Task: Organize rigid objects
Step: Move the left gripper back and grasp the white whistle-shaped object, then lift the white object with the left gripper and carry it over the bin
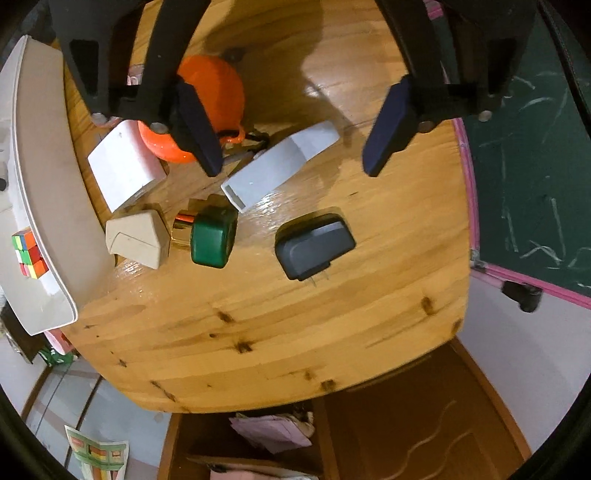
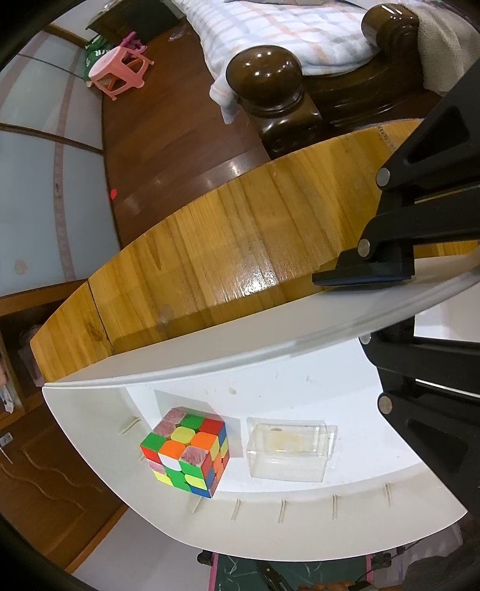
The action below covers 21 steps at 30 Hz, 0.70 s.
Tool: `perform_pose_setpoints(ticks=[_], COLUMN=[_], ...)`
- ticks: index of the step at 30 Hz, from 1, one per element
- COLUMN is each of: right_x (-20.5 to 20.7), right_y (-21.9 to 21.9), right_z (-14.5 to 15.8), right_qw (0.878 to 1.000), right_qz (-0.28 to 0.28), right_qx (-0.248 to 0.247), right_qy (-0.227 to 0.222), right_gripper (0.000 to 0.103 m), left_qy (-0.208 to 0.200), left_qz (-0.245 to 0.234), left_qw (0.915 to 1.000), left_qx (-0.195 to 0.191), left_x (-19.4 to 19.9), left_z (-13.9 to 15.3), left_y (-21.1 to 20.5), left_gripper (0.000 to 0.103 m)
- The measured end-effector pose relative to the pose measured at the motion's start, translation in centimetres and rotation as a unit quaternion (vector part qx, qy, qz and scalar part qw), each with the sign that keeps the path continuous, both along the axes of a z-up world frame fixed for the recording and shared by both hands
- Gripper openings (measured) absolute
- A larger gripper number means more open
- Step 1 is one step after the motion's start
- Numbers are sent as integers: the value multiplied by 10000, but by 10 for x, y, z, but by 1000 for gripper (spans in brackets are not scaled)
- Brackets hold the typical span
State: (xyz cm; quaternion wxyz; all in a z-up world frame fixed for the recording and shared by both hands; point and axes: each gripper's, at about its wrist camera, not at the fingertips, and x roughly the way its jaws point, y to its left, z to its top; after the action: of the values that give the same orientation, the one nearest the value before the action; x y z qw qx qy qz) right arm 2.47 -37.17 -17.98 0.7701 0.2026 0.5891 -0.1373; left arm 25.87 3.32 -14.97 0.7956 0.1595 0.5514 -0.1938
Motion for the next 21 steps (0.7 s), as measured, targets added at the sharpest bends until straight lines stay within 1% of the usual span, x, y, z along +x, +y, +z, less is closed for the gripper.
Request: perform_pose_setpoints(ticks=[2, 4, 6, 9, 11, 12, 13, 15, 18, 21], right_x=[0, 0, 0, 0, 0, 0, 0, -1, -2, -3], right_y=[1, 1, 2, 1, 1, 1, 1, 1, 0, -1], right_z=[0, 1, 1, 1, 1, 1, 1, 1, 0, -1], right_qw=[10000, 10000, 10000, 10000, 10000, 10000, 10000, 10000, 10000, 10000], right_qz=[-11, -17, -27, -49, -49, -50, -55, -55, -54, -47], right_qx=[-10, -19, -18, -7, -16, -16, -4, 5, 29, 52], right_qy=[14, 27, 30, 42, 47, 44, 41, 31, 7, -23], right_gripper=[7, 7, 7, 7, 7, 7, 7, 7, 7, 7], left_qy=[156, 281, 410, 410, 405, 414, 413, 383, 299, 175], left_qz=[-14, -43, -91, -51, 83, 231, 302, 548, 796, 1043], left_qw=[9999, 9995, 9989, 9988, 9985, 9981, 9978, 9967, 9949, 9922], left_qx=[-58, -150, -221, -262, -353, -386, -421, -453, -540, -652], left_x=[5, 8, 8, 9, 10, 10, 10, 8, 0, -9], left_z=[-6, -11, -16, -18, -16, -15, -14, -8, 2, 19], left_y=[-1, -3, -5, -6, -3, 0, 1, 6, 12, 18], left_gripper=[70, 61, 41, 32, 28, 25, 23, 23, 23, 22])
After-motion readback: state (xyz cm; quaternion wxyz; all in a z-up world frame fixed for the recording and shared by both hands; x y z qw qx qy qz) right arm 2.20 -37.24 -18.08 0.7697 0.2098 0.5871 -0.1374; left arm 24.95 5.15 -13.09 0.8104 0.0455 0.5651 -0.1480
